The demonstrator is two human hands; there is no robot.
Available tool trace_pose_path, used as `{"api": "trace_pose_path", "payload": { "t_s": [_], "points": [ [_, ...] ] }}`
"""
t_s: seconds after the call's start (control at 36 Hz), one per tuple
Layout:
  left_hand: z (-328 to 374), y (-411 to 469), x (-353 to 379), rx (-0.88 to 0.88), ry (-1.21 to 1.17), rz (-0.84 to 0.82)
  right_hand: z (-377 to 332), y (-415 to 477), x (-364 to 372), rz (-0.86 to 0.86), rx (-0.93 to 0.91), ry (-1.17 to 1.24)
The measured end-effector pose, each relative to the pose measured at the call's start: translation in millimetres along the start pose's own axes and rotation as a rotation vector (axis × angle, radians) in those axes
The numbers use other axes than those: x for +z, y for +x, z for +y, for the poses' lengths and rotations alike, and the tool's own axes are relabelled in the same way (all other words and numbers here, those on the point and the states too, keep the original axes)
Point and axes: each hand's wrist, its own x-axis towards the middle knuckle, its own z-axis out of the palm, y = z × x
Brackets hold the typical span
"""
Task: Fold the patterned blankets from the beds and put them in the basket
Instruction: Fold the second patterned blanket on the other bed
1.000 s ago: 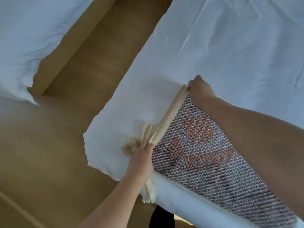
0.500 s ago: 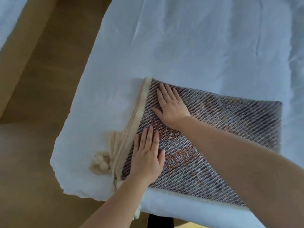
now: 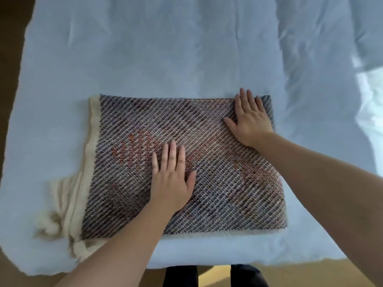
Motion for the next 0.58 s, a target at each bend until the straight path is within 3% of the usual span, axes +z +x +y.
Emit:
{"api": "trace_pose_path", "payload": {
  "t_s": [0.22,0.58],
  "points": [
    [61.4,18.6,6.8,0.018,0.018,-0.001,32.4,-18.0,10.5,0.034,0.049,0.089],
    [75.9,-9.2,6.1,-0.009,0.069,-0.084,7.9,-174.3,74.0,0.017,-0.009,0.246]
  ]
}}
